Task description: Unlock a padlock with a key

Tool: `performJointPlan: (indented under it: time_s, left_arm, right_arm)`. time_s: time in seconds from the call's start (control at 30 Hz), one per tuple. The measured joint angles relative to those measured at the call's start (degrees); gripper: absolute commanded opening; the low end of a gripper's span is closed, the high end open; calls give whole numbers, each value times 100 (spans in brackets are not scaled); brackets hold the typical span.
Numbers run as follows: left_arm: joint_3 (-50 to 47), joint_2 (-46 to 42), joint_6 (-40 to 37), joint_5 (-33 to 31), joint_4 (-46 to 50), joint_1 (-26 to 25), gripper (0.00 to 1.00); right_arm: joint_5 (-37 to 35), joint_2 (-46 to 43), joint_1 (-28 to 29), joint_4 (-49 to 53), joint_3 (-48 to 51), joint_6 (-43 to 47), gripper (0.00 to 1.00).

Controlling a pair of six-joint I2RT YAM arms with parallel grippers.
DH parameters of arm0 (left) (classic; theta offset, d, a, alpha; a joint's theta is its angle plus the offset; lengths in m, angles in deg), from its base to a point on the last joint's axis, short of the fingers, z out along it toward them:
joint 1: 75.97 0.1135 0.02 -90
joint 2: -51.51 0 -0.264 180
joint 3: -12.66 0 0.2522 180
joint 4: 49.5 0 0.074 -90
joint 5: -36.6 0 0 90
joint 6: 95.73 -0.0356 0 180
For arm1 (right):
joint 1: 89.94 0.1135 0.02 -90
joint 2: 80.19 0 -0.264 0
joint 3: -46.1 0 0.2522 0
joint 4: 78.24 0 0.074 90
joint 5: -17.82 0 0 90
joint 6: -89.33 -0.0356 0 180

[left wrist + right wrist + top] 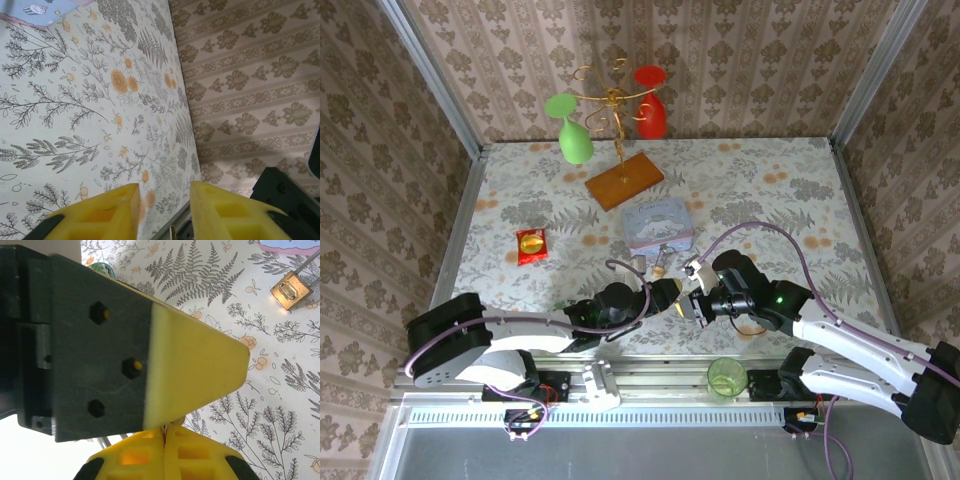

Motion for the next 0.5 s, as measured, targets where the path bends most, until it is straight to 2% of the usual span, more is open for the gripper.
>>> performJointPlan:
  time_s: [0.13,0.3,0.5]
  left_arm:
    - [13,101,-37,109,-9,2,14]
    - [22,39,-92,138,17,4,1]
    - [13,-299,-212,31,286,4,0]
  right_arm:
    - [-9,109,11,7,-44,20,0]
    - [-87,116,20,42,-44,22,0]
    - [-177,37,48,-68,-46,15,0]
